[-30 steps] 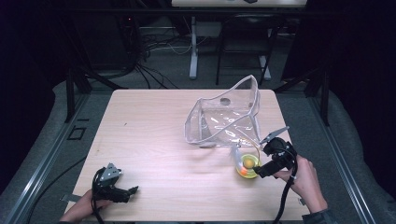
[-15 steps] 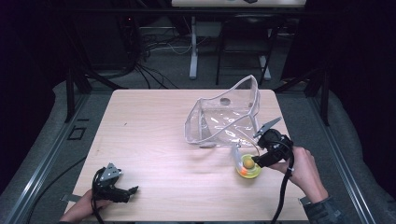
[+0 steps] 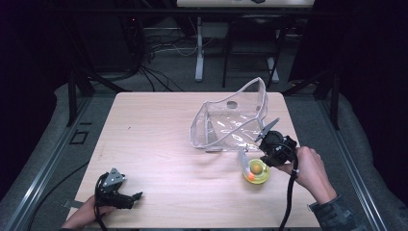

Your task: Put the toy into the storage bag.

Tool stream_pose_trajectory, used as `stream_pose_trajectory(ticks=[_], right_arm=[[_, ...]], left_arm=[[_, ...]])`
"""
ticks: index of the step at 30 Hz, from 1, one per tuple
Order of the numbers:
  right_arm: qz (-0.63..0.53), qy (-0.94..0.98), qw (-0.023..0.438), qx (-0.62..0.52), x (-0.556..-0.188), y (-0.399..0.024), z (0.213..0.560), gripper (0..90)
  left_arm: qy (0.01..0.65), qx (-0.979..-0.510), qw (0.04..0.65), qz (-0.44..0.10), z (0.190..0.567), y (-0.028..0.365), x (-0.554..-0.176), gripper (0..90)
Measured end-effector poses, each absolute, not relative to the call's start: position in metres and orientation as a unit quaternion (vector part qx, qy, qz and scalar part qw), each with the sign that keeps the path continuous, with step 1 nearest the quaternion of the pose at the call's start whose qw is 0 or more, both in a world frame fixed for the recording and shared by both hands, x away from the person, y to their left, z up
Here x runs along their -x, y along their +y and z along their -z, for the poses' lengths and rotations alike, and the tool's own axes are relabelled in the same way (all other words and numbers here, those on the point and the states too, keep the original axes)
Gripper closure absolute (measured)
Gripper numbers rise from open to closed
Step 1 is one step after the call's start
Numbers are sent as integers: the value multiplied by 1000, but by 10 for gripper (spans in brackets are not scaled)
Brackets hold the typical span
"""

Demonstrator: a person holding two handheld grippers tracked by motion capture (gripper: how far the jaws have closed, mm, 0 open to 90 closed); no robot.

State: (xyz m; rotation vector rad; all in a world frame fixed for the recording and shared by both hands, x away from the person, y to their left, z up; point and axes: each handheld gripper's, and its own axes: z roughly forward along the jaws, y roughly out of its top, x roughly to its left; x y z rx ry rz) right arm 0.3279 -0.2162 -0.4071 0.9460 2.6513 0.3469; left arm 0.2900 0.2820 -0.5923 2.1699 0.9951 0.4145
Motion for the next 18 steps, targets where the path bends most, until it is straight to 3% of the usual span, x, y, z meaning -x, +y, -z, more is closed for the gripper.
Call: stream_pose_trajectory(ticks=[6, 18], right_arm=[[-110, 929, 151, -319, -328, -214, 403, 871], [-107, 929, 152, -319, -331, -210, 400, 877]], left_arm=[[384, -839, 352, -160, 592, 282, -290, 0], [385, -838, 352, -159, 592, 282, -290, 0]])
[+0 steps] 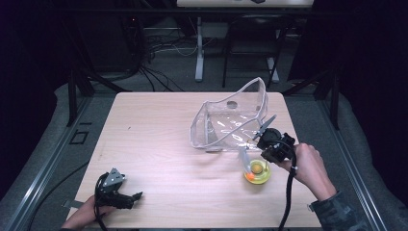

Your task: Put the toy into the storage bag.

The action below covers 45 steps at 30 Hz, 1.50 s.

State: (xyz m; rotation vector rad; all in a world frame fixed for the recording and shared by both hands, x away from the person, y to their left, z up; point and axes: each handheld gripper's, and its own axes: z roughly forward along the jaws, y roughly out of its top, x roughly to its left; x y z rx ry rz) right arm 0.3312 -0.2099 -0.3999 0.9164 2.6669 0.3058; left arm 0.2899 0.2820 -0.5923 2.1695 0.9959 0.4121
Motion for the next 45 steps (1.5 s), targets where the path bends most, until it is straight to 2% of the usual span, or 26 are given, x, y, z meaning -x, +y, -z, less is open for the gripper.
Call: stream_pose_trajectory(ticks=[17, 29, 45], right_arm=[[-102, 925, 176, -321, -333, -215, 377, 877], [-120, 919, 157, -342, -339, -234, 374, 877], [-102, 910, 163, -366, -348, -255, 363, 878]], left_arm=[[385, -838, 352, -161, 592, 282, -290, 0], [384, -838, 352, -161, 592, 282, -290, 0], [384, -839, 351, -160, 592, 282, -290, 0]])
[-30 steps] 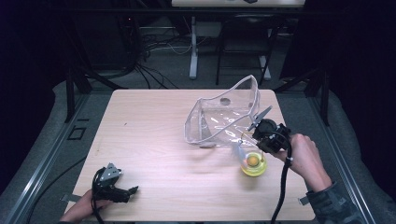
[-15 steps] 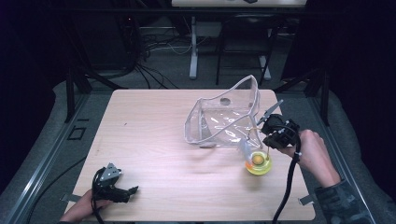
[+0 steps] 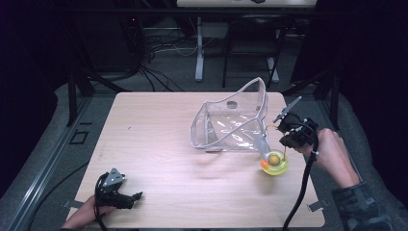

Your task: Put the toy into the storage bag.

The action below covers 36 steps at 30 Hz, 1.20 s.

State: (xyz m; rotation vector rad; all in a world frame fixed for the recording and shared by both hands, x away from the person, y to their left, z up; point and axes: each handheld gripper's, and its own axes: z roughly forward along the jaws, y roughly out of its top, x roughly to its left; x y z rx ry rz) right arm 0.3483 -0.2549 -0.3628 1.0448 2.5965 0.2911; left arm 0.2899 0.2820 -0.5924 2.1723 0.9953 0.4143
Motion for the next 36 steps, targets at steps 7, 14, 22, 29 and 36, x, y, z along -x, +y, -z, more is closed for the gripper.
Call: stream_pose_trajectory(ticks=[7, 14, 22, 29, 36], right_arm=[[-95, 908, 171, -371, -352, -259, 351, 878], [-97, 907, 177, -370, -353, -263, 338, 878], [-88, 907, 179, -371, -355, -267, 329, 878], [-87, 905, 176, -376, -357, -271, 323, 878], [-88, 904, 175, -381, -361, -274, 315, 878]], left_arm=[[385, -838, 352, -160, 592, 282, -290, 0], [384, -838, 351, -161, 592, 282, -290, 0], [384, -839, 351, -161, 592, 282, -290, 0], [383, -841, 349, -156, 592, 282, -290, 0], [382, -841, 349, -157, 592, 283, -290, 0]])
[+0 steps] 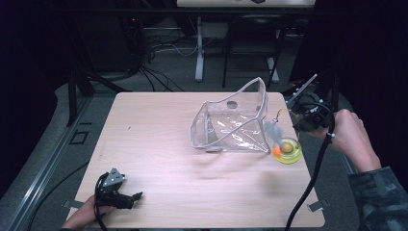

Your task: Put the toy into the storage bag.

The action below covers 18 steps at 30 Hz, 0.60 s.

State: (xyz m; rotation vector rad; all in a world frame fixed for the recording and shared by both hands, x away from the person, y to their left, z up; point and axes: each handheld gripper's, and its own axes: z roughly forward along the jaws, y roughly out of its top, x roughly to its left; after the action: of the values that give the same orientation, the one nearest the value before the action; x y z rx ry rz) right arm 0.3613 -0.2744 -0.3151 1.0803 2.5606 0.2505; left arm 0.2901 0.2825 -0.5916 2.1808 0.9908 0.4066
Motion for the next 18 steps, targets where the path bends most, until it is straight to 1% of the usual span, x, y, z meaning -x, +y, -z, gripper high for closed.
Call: stream_pose_trajectory(ticks=[18], right_arm=[[-75, 905, 175, -379, -370, -276, 292, 877]], left_arm=[[383, -841, 349, -156, 592, 282, -290, 0]])
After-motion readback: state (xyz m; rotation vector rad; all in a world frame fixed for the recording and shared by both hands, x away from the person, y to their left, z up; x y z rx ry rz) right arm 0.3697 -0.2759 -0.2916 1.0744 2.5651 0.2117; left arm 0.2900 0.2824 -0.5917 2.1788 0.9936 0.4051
